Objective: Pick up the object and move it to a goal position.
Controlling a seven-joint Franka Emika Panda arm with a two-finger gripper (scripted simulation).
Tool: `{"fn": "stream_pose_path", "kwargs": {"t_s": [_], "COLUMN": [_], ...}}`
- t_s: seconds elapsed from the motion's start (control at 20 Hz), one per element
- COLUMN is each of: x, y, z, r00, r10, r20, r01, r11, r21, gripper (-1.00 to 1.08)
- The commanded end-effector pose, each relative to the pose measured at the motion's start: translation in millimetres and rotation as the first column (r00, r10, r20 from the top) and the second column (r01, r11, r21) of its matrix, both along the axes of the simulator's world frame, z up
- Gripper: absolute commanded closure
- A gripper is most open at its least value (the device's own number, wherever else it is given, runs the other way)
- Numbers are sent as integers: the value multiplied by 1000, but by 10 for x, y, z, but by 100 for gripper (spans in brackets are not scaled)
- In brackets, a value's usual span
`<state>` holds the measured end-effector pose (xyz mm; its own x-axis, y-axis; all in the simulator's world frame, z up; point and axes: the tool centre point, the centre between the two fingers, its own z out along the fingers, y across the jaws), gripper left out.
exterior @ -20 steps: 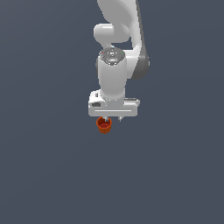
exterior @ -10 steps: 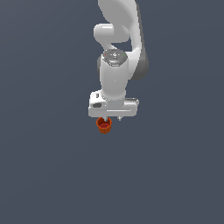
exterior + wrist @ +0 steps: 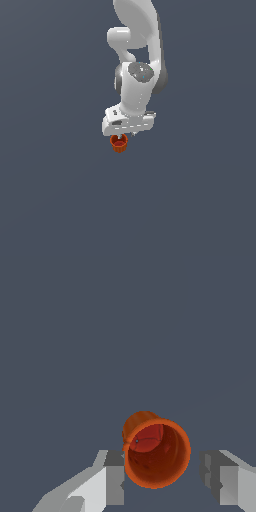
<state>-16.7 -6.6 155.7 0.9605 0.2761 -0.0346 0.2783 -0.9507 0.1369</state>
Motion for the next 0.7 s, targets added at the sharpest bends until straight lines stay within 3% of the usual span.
{"fn": "stream_pose_path", "kwargs": {"t_s": [0.0,0.3,0.65], "x": [-60,-203,-365], "y": [-27,-90,-146], "z": [-61,-202,-350], "r00": [996,953,841], "r10": [85,291,505], "r20": [-19,-87,-193], "r01": [-86,-300,-538], "r11": [995,945,820], "r21": [-42,-130,-198], "gripper": [-20,-20,-20]}}
